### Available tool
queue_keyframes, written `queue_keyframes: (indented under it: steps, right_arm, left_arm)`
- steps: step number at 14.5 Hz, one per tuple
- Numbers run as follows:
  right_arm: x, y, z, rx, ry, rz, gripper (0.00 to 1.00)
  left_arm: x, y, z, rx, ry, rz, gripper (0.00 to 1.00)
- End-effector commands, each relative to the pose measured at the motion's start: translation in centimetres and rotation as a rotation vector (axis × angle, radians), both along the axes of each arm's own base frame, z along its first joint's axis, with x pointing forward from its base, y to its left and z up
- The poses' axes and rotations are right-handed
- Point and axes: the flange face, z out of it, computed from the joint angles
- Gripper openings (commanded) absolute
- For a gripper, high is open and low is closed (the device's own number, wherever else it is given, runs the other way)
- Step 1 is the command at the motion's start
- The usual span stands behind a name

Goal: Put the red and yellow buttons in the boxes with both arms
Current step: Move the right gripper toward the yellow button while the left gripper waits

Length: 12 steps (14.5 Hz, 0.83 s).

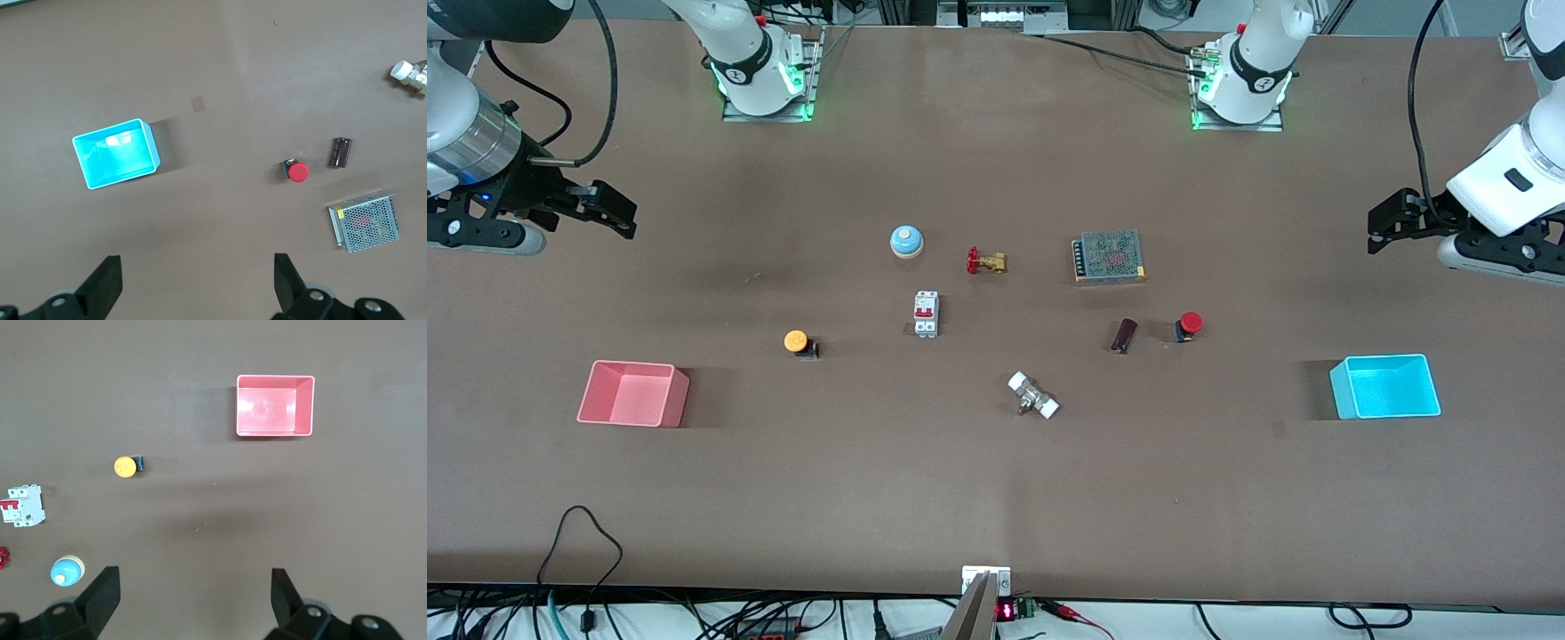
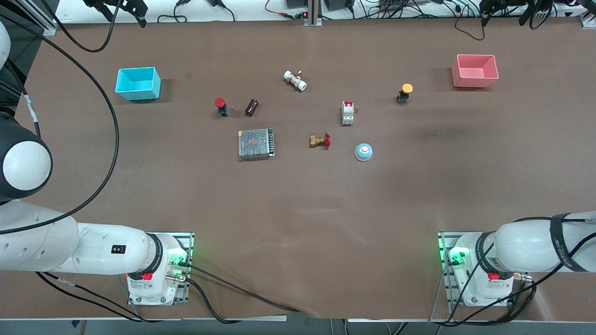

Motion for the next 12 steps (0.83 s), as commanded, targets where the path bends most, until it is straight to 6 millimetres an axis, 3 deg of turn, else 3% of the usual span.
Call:
queue_keyframes:
  steps: [1,7,9,12]
  right_arm:
    - [0.1,0.0,0.4,0.014,0.009,0.01,1.0]
    - [0.3,0.1,0.1,0.016,0.01,0.0,1.0]
    - [0.8,0.1,-0.9,0.018,0.029,0.007,1.0]
    - [2.0,0.8,-4.1,0.018,0.078,0.018,1.0]
  left_arm:
    - [-0.2,0.3,0.1,-0.006,-0.016,-0.009,1.0]
    - [-0.3,0.2,0.2,-0.005,-0.014,-0.01,1.0]
    - [-0.2,0.1,0.2,-0.006,-0.016,-0.011,1.0]
    - [-0.3,-0.1,0.2,-0.006,-0.016,-0.014,1.0]
